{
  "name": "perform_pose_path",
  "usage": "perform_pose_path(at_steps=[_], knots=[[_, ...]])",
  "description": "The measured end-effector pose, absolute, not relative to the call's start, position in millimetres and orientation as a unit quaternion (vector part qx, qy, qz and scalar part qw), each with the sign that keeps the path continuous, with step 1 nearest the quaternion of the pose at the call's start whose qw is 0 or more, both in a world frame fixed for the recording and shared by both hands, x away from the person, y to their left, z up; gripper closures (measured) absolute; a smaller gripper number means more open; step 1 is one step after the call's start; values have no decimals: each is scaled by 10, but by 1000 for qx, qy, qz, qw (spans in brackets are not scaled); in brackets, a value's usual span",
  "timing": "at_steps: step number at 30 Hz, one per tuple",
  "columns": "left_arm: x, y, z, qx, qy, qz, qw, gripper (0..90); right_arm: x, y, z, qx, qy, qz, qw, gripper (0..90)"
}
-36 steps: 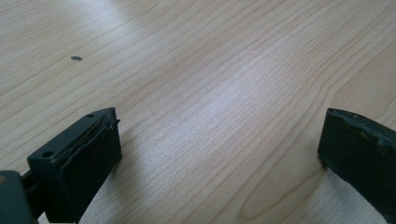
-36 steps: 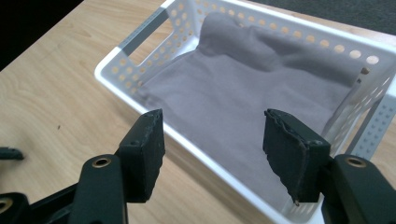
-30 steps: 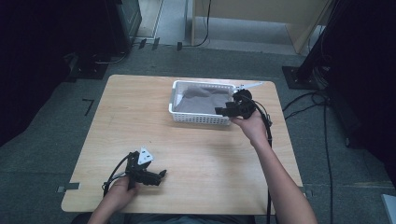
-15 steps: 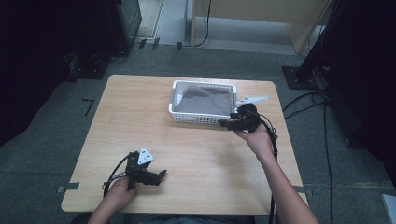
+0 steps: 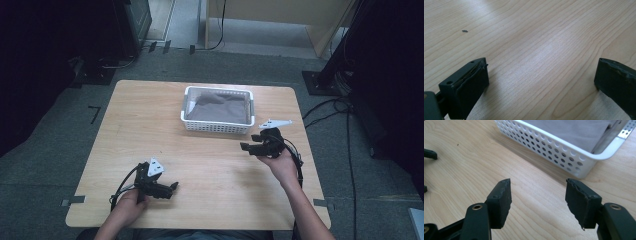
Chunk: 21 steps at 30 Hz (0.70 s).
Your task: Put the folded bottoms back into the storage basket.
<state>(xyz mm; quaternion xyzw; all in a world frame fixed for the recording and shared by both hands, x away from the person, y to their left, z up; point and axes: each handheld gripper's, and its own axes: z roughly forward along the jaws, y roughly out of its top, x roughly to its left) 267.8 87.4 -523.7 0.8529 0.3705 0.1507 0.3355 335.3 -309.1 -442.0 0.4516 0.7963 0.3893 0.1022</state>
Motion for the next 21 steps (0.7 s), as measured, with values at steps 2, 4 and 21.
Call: perform_pose_path(at_steps=[2, 4, 21], knots=[[2678, 873, -5237, 853, 371, 151, 336, 0, 3326, -3119, -4465, 454, 796, 387, 100, 373], [2678, 873, -5237, 853, 371, 151, 336, 0, 3303, -3143, -4524, 455, 796, 387, 98, 371], [2678, 873, -5238, 853, 371, 151, 336, 0, 3254, -3312, -4943, 471, 792, 376, 99, 372]])
